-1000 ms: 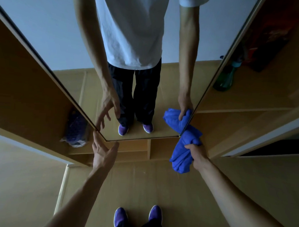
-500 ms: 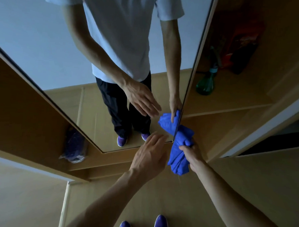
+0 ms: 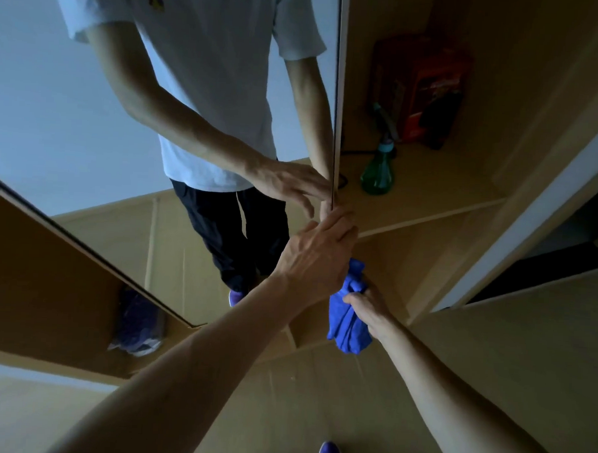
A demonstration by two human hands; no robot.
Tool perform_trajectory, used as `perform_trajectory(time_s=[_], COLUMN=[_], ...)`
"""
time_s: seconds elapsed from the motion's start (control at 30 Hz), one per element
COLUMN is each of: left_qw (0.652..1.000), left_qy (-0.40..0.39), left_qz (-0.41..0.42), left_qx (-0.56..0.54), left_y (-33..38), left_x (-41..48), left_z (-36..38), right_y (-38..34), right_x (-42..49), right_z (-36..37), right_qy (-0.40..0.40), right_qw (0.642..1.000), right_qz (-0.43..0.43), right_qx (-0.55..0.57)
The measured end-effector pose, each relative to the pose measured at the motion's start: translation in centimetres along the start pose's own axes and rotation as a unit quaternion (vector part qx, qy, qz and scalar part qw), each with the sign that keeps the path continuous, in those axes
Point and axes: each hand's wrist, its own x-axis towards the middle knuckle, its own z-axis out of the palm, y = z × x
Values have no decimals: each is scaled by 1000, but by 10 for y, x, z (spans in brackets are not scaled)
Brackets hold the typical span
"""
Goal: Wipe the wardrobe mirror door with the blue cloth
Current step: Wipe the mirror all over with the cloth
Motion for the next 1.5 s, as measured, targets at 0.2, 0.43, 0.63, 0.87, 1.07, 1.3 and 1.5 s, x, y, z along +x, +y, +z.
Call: perform_trajectory(time_s=[0.2, 0.43, 0.63, 0.87, 1.07, 1.3, 1.5], left_qw=[974, 954, 962, 967, 966, 968, 967], left_qy=[-87, -101, -93, -93, -95, -98, -40], left_qz=[-4, 32, 46, 66, 85, 80, 69], left_qx=[211, 281, 251, 228, 226, 215, 241], left_y=[8, 9, 11, 14, 6, 5, 1], left_x=[6, -4, -9, -16, -15, -16, -15], left_z=[-1, -3, -5, -4, -4, -5, -41], right_y=[-3, 9, 26, 31, 14, -22, -7], right_x=[0, -8, -14, -30, -45, -65, -68], right_z=[-1, -3, 5, 15, 21, 15, 17], right_qy=[6, -3, -5, 18, 53, 110, 113], right_qw=[1000, 1000, 998, 996, 985, 975, 986], right_qz=[4, 19, 61, 64, 32, -50, -23], right_qx=[-25, -2, 29, 60, 158, 184, 120])
